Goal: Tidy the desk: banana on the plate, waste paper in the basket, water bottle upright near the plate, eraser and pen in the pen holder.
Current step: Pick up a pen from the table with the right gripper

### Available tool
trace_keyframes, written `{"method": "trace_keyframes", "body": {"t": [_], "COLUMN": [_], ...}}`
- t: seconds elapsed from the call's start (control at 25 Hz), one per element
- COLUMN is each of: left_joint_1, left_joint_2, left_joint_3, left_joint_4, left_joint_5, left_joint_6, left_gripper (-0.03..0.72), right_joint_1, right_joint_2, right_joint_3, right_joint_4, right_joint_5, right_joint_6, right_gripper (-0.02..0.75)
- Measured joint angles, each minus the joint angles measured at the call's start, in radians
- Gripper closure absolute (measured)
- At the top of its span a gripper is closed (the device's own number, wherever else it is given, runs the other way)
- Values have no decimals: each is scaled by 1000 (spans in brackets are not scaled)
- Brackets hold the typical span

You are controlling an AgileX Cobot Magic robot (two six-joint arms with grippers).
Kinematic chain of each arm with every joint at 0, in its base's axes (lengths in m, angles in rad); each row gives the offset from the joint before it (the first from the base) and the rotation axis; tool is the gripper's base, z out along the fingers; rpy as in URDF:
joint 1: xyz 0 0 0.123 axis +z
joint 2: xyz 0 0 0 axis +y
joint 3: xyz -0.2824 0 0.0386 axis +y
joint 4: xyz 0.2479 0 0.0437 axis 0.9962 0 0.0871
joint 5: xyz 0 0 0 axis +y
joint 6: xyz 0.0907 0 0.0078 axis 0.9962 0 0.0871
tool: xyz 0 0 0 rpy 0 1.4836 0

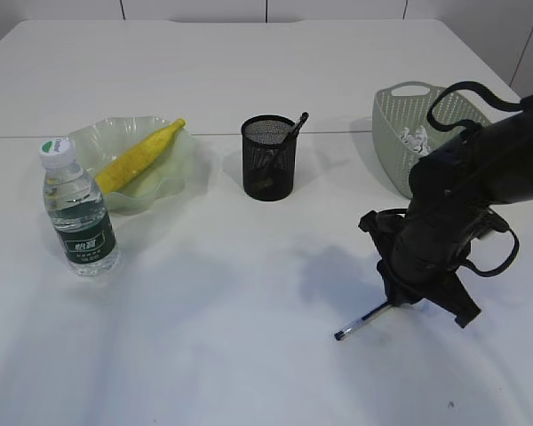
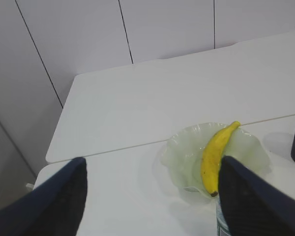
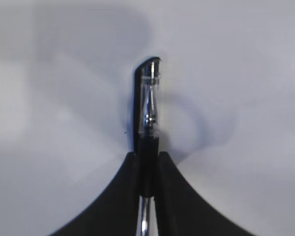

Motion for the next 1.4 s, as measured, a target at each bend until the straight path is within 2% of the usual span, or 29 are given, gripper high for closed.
{"method": "trace_keyframes", "body": {"t": [0.4, 0.76, 1.04, 1.4], "left_joint_1": [0, 0, 0, 0], "left_joint_2": [0, 0, 0, 0], "left_joint_3": [0, 0, 0, 0], "left_joint_4": [0, 0, 0, 0], "left_joint_5": [0, 0, 0, 0], "left_joint_6": [0, 0, 0, 0], "left_gripper": [97, 97, 97, 97], "right_joint_1": [0, 0, 0, 0], "right_joint_2": [0, 0, 0, 0], "right_joint_3": [0, -5, -5, -5], "right_joint_4": [-80, -88, -130, -260], "right_joint_5": [0, -2, -62, -127], "right_joint_6": [-237, -423, -488, -520], "right_gripper": [687, 688, 689, 689]}}
